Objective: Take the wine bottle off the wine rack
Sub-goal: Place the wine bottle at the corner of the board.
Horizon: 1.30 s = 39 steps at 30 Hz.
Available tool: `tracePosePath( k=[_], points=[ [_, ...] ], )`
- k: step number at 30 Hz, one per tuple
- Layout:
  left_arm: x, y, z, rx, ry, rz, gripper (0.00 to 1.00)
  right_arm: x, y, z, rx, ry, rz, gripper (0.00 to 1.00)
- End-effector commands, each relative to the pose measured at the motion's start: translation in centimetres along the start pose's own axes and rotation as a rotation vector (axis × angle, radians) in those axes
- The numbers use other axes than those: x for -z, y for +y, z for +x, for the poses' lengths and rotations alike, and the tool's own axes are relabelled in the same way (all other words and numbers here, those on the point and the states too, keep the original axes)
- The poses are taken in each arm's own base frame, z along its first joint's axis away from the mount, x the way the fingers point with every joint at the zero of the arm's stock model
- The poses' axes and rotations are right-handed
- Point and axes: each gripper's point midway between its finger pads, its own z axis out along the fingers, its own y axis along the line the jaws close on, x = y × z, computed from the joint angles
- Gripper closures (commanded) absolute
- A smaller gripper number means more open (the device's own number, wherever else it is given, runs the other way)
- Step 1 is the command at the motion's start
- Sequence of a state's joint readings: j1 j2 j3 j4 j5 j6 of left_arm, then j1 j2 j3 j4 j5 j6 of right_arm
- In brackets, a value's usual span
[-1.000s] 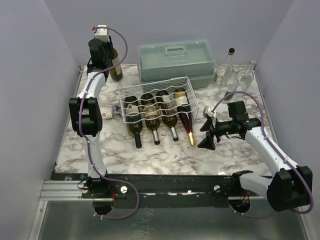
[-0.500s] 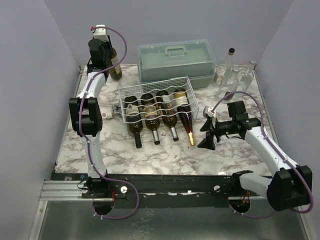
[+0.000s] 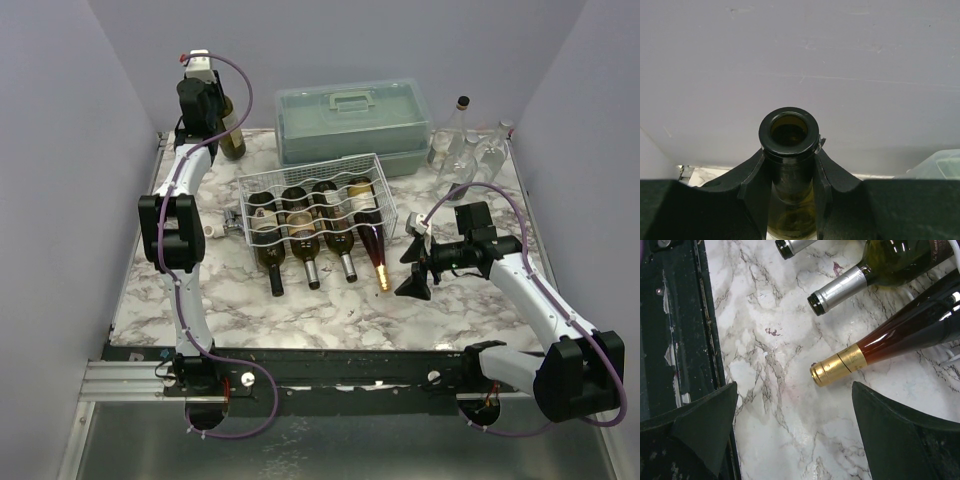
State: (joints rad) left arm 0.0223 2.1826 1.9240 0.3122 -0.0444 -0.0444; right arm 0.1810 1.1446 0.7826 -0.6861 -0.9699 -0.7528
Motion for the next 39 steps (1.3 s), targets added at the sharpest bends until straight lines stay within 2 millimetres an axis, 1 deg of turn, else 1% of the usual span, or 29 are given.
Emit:
tracePosePath(
  k=[1, 5, 11, 16, 19, 24, 26, 28, 29, 30, 31, 32, 33, 36, 39],
  points=[
    [-0.3, 0.2, -4.4, 0.023, -0.154, -0.014, 0.65, 0.5, -0.6, -0.5, 0.018, 0.007, 0.027, 0.01],
    [-0.3, 0.2, -3.8, 0.026, -0.143, -0.014, 0.64, 0.5, -0.6, -0.5, 0.019, 0.007, 0.027, 0.01],
    [-0.4, 0.2, -3.0, 0.035, -0.127, -0.013, 0.6, 0.5, -0.6, -0.5, 0.019, 0.008, 0.027, 0.01],
    [-0.3, 0.2, -2.7, 0.037, -0.12, -0.013, 0.51, 0.5, -0.6, -0.5, 0.021, 0.007, 0.027, 0.01],
    [-0.1, 0.1, -2.9, 0.039, -0.122, -0.01, 0.44, 0.5, -0.6, -0.5, 0.02, 0.008, 0.028, 0.01],
    [0.7, 0.0, -3.7, 0.04, -0.126, -0.005, 0.27, 0.6, -0.6, -0.6, 0.026, 0.005, 0.03, 0.01],
    [1.3, -0.1, -4.2, 0.045, -0.127, 0.002, 0.19, 0.6, -0.6, -0.7, 0.03, 0.003, 0.032, 0.01],
    [2.1, -0.3, -4.3, 0.059, -0.119, 0.013, 0.15, 0.6, -0.5, -0.7, 0.032, 0.0, 0.036, 0.01],
    [2.7, -0.4, -4.7, 0.071, -0.119, 0.016, 0.12, 0.7, -0.5, -0.8, 0.034, -0.003, 0.036, 0.01],
    [3.2, -0.4, -4.5, 0.081, -0.11, 0.014, 0.09, 0.7, -0.4, -0.9, 0.038, -0.006, 0.035, 0.01],
    [3.9, -0.3, -5.0, 0.098, -0.113, 0.008, 0.06, 0.7, -0.4, -1.0, 0.043, -0.01, 0.037, 0.01],
    [4.4, -0.2, -4.9, 0.105, -0.106, 0.004, 0.04, 0.7, -0.4, -1.0, 0.044, -0.015, 0.036, 0.01],
    [5.1, -0.2, -5.4, 0.11, -0.108, 0.002, 0.01, 0.7, -0.3, -1.1, 0.047, -0.017, 0.038, 0.01],
    [7.2, -0.1, -6.7, 0.123, -0.117, 0.0, 0.01, 0.8, -0.2, -1.3, 0.058, -0.03, 0.043, 0.01],
    [9.4, -0.3, -7.4, 0.157, -0.114, 0.007, 0.01, 0.9, -0.1, -1.6, 0.071, -0.046, 0.05, 0.01]
  ],
)
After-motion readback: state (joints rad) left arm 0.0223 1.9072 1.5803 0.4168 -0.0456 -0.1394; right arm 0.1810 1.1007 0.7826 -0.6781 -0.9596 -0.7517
